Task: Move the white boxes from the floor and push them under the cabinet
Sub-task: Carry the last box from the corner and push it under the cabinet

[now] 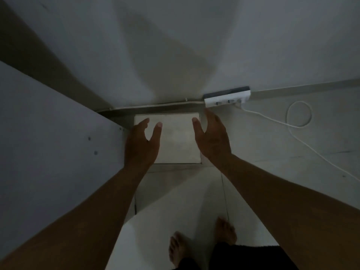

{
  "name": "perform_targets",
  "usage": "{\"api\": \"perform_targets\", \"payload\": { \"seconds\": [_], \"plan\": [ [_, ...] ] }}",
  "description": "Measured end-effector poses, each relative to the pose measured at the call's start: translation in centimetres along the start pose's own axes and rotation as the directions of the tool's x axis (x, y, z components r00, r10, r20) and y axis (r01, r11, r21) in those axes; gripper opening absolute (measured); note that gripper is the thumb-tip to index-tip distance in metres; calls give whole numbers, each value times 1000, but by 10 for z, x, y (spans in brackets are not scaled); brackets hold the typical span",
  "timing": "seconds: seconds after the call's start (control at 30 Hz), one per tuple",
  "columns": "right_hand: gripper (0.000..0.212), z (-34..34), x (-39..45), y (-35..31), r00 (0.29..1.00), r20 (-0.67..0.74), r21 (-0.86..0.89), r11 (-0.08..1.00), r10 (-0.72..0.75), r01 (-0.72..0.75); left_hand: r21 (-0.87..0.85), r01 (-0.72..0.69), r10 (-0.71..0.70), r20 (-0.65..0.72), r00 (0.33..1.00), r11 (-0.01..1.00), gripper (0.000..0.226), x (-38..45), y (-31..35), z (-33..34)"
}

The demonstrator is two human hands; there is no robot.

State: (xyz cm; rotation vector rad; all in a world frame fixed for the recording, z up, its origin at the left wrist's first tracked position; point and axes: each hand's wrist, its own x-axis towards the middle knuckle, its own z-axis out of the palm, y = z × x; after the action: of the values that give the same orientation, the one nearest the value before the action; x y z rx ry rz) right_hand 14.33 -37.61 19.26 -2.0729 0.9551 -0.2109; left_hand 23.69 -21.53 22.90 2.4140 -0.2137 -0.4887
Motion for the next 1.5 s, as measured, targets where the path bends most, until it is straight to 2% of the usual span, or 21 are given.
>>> {"api": "perform_targets", "payload": {
  "seconds": [0.17,0.3,0.4,0.5,0.6,0.77,0.87,1.23,1.37,1.5],
  "plan": [
    [61,76,23,55,999,-40,-9,1000,-17,17,13,-37,39,-137,990,999,50,48,-67,55],
    [71,118,32,85,987,-157,-61,998,-21,11,102,-80,100,-214,972,992,51,77,-110,87],
    [81,140,44,101,985,-174,-98,995,8,-25,192,2,48,-255,966,981,61,95,-128,101],
    [90,158,54,109,984,-166,-99,991,69,-86,241,63,-2,-244,970,968,72,110,-139,106],
    [92,167,55,111,982,-176,-115,989,69,-90,228,107,-66,-181,981,968,84,121,-145,109],
    [92,167,57,112,979,-180,-101,989,91,-110,152,193,-157,-220,963,969,112,128,-141,116],
    [92,167,58,113,977,-183,-112,985,111,-133,168,227,-182,-249,951,959,121,127,-142,119],
    [91,138,38,108,983,-136,-193,970,122,-147,151,171,-127,-262,957,974,123,94,-130,111],
    [91,99,17,96,977,-143,-203,962,158,-185,202,162,-103,-272,957,966,121,67,-104,98],
    [90,47,-10,78,967,-173,-240,945,185,-224,187,185,-146,-202,969,965,122,28,-67,79]
  ]
}}
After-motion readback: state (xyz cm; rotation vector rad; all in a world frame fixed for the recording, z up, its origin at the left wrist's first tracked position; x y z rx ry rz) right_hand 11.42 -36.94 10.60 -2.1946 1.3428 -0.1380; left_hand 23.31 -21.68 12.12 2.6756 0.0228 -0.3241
